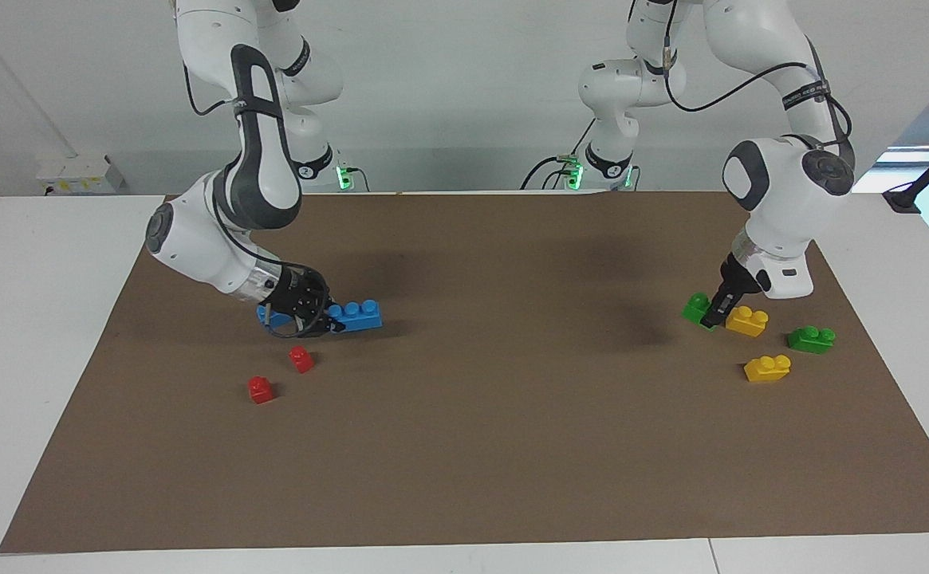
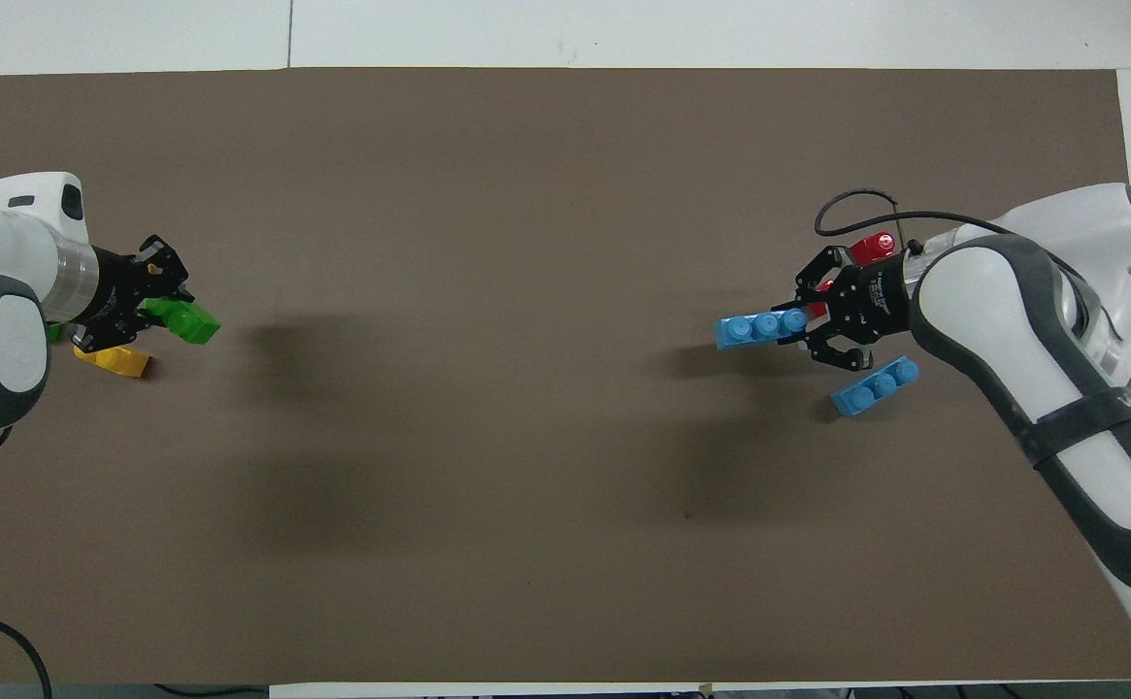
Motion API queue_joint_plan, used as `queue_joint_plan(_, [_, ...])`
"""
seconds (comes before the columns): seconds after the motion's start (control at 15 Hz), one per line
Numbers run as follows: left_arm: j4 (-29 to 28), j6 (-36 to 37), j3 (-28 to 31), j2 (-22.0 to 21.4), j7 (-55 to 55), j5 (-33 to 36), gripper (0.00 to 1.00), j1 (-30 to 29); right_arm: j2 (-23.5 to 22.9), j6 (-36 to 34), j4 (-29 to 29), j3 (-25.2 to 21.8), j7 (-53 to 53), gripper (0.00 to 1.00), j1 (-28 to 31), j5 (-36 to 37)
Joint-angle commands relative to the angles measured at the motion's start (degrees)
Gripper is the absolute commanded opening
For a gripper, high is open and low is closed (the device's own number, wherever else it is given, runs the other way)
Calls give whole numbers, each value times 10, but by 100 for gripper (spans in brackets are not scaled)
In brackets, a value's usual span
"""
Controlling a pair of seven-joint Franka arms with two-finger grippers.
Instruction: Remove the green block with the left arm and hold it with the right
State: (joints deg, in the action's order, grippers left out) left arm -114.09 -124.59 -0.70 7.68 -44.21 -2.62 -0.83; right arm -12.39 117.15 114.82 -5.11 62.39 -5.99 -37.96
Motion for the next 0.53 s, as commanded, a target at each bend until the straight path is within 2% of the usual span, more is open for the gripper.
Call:
queue_joint_plan(0.0, [-18, -42, -5, 8, 10, -12, 0, -15, 11, -11, 10, 7, -31, 16, 26, 20])
queue_joint_plan(0.27, [-21, -93, -5, 43, -26, -12, 0, -15, 22, 9, 42, 7, -60, 16, 28, 20])
queue_joint_plan(0.47, [-16, -106, -4, 65, -29, -12, 0, -16, 27, 27, 58, 7, -66, 16, 28, 20])
